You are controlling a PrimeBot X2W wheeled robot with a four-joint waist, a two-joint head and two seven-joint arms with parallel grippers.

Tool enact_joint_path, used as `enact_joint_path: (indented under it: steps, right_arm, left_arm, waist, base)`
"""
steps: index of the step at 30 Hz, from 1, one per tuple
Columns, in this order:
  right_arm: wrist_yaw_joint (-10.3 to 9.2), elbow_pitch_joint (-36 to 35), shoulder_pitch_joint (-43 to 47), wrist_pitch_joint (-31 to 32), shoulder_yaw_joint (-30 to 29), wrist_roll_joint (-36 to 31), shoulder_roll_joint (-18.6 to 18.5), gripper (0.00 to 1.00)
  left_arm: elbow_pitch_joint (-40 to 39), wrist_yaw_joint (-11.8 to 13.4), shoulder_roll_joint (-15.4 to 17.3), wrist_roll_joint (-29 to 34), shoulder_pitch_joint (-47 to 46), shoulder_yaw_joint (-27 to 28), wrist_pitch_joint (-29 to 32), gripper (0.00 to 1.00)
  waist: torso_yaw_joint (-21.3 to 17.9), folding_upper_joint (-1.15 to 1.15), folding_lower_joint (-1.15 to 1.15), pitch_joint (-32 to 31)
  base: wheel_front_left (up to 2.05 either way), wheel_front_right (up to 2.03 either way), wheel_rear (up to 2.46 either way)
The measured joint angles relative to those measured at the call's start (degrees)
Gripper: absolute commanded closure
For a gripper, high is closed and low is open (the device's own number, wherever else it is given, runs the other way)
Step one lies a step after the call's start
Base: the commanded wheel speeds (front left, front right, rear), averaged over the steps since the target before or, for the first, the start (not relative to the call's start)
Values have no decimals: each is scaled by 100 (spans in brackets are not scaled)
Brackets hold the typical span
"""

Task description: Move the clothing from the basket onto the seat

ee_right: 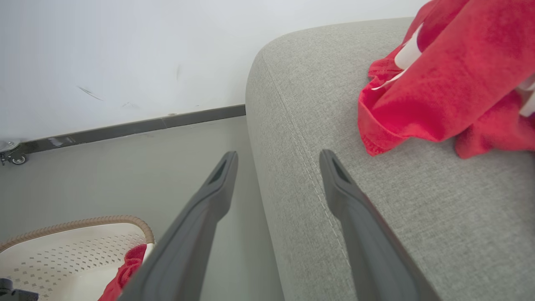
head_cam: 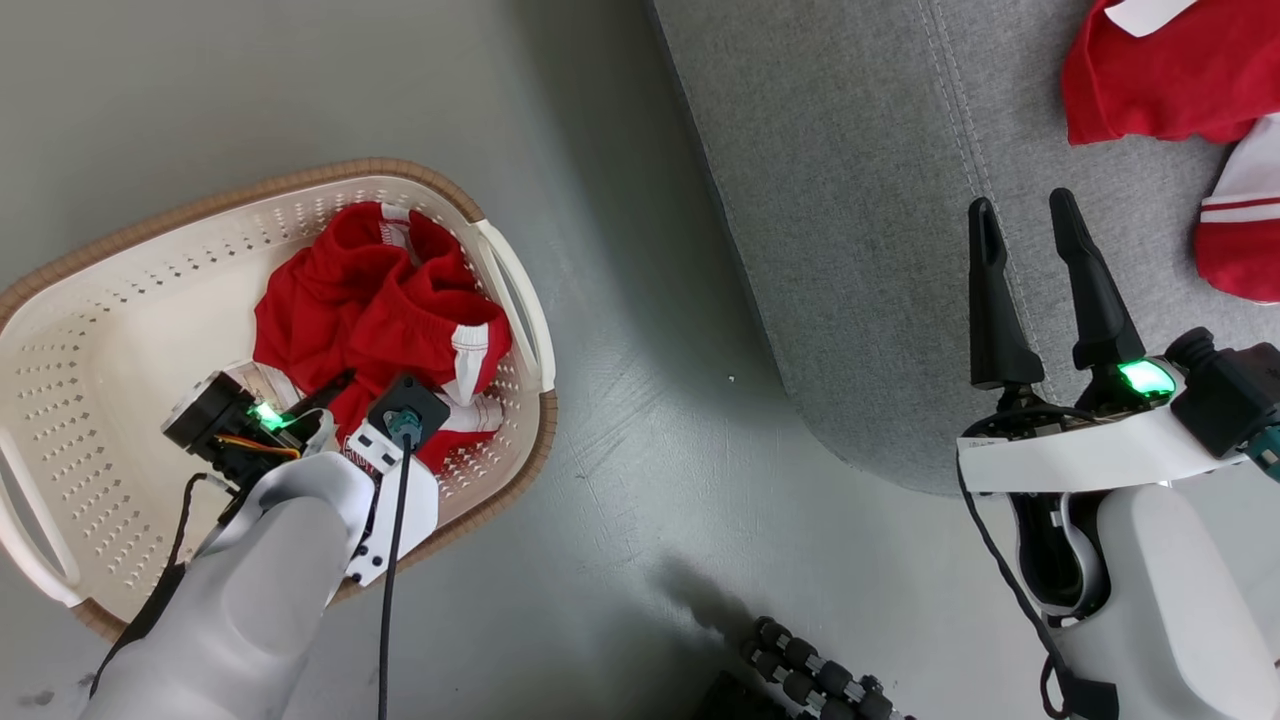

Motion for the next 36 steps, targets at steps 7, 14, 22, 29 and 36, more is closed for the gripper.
enact_joint_path:
  steps: [7, 14, 22, 29, 36]
  right_arm:
    - [0, -51, 8, 0, -23, -16, 0, 0]
    - [0, -137, 35, -10, -49, -23, 1, 0]
    - [0, -256, 40, -33, -112, -42, 1, 0]
    - [0, -323, 52, -33, -108, -63, 1, 0]
    - [0, -419, 153, -34, -112, -67, 1, 0]
  left_arm:
    - [163, 64, 1, 27, -68, -52, 112, 0]
    - [311, 129, 21, 44, -123, -48, 155, 0]
    - [401, 249, -4, 68, -307, -47, 155, 0]
    - [455, 254, -175, 71, -343, -98, 113, 0]
    - [498, 253, -357, 119, -450, -149, 40, 0]
  waist:
    - [5, 0, 0, 97]
    - [46, 0, 0, 175]
    - [90, 0, 0, 251]
    - [120, 0, 0, 294]
    - [143, 0, 0, 322]
  base:
    - [0, 0, 0]
    - [0, 0, 0]
    - [0, 0, 0]
    - [0, 0, 0]
    - [0, 0, 0]
